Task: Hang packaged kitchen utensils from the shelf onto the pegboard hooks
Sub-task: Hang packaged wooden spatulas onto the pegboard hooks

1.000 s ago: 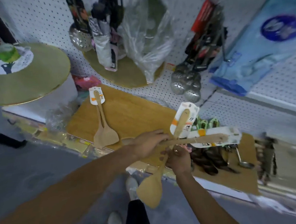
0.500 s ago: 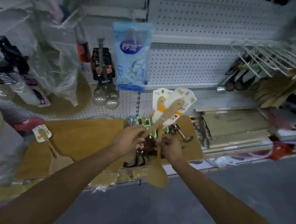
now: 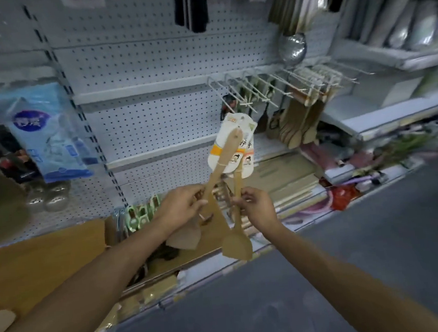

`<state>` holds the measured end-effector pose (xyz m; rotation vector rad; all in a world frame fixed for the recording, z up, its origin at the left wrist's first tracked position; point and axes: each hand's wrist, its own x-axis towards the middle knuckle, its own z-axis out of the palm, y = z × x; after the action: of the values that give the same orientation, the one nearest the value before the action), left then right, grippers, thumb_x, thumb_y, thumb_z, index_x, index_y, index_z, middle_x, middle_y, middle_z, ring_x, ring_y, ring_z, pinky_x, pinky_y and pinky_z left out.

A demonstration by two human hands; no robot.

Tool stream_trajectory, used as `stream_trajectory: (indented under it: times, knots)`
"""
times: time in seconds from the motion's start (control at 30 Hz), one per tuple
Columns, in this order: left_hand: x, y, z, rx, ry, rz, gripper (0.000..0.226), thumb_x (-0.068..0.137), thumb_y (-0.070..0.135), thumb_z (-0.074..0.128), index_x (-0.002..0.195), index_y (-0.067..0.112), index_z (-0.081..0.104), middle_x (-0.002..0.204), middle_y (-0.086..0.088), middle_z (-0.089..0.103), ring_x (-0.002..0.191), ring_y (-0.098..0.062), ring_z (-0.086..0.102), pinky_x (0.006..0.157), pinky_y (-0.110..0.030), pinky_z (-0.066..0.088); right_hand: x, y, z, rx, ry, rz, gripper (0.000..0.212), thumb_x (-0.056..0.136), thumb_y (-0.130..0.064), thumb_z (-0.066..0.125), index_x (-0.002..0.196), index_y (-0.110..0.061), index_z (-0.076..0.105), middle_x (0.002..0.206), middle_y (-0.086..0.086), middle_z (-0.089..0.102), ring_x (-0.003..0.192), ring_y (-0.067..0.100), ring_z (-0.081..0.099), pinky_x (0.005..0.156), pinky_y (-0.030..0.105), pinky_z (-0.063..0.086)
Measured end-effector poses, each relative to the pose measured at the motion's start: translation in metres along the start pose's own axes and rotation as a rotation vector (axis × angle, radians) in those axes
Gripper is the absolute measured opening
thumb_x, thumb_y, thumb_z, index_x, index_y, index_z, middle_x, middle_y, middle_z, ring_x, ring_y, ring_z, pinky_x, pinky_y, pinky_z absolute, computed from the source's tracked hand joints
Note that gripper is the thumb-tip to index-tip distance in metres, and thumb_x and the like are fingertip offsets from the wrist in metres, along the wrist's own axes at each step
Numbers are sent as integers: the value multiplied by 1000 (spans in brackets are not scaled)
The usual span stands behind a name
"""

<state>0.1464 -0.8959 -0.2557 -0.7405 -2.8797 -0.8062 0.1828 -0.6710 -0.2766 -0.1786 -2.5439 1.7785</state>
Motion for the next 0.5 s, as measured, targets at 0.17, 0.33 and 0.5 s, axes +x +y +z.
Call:
stream_trajectory:
  times: [0.17, 0.33, 0.5]
  knots:
    - [55, 77, 36, -83, -9, 83, 24, 90, 35, 71, 111, 26, 65, 88, 15, 67, 68, 5, 55, 61, -9, 36, 1, 6, -91, 34, 117, 28, 18, 87, -15, 70, 73, -25, 68, 78, 13, 68, 77, 36, 69, 71, 57, 56]
    - [101, 128, 72, -104, -18, 162, 19, 92, 34, 69, 101, 18, 64, 88, 10, 66, 74, -9, 60, 61, -17, 39, 9, 23, -165, 12, 228, 25, 7, 83, -30, 70, 80, -24, 70, 83, 8, 71, 78, 26, 71, 74, 52, 58]
    - [147, 160, 107, -153, -75, 222, 16, 95, 40, 62, 90, 26, 55, 84, 10, 68, 74, -11, 68, 68, -39, 56, 19, 41, -223, 39, 355, 8, 15, 85, -21, 71, 74, -30, 69, 79, 4, 70, 75, 25, 72, 73, 52, 59]
